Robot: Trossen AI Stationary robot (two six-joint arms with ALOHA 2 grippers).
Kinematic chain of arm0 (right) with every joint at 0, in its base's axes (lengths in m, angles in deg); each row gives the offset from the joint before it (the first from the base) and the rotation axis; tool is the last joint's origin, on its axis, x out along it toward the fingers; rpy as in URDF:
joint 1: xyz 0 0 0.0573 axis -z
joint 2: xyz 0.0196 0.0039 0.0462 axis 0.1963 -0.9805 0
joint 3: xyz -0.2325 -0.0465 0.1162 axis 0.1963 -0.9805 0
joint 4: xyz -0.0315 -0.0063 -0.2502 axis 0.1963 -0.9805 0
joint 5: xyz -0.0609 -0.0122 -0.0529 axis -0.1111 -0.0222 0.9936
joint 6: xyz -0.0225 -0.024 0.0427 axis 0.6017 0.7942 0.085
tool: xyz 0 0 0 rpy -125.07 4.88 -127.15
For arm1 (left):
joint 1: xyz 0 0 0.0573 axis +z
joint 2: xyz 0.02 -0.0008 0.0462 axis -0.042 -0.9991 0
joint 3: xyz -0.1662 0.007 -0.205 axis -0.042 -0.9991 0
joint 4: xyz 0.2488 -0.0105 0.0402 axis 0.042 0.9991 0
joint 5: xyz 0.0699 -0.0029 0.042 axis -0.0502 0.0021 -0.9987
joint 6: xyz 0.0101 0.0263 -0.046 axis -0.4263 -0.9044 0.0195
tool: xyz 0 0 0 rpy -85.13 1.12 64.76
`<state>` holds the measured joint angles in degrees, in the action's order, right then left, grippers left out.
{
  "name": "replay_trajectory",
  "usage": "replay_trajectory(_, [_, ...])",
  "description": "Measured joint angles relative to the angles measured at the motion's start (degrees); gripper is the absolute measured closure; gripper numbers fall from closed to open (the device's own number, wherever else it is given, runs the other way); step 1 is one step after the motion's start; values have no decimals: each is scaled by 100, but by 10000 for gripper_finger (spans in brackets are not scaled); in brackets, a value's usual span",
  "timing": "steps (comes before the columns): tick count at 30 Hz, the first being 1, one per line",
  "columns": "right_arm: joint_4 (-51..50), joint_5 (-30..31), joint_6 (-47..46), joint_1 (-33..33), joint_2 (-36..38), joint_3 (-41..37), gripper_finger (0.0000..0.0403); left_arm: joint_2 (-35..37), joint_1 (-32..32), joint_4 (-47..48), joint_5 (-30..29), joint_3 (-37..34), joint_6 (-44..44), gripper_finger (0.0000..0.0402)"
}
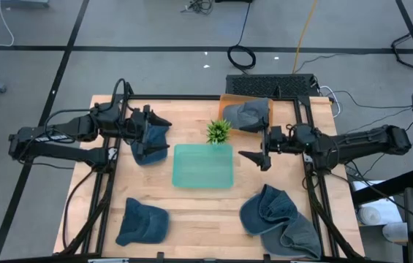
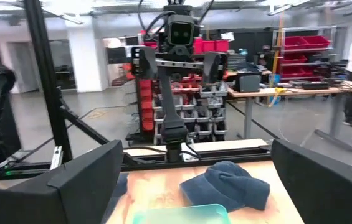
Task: Pick & Place hat
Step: Put the gray cap into the orange bin
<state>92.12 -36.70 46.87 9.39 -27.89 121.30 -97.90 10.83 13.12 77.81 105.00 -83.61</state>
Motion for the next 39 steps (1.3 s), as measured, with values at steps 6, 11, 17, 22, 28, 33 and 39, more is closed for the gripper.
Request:
replay_trajectory(6, [-258, 1139, 174, -701, -1, 116, 5, -161, -346, -105, -214, 0, 96, 7])
replay_trajectory(11, [-1787, 1850, 193, -1457, -2, 746, 5, -439, -774, -122, -706, 0, 18, 7])
replay_trajectory(17, [-2776, 2697, 282, -2756, 0, 1355, 6, -514, -1019, -100, -779, 0, 45, 7])
replay_trajectory(22, [-2842, 3531, 569, -3841, -4, 1551, 6, -514, -1101, -98, -780, 0, 92, 7])
replay_trajectory(28, [-2892, 4196, 368, -4840, -312, 1823, 7, -514, -1117, -99, -787, 0, 454, 7])
replay_trajectory(33, [-2890, 4196, 0, -5329, -864, 2299, 7, -514, -1117, -98, -801, 0, 787, 7])
replay_trajectory(39, [-4016, 4003, -1456, -5644, -1595, 3288, 7, -514, -1115, -96, -934, 0, 1003, 7])
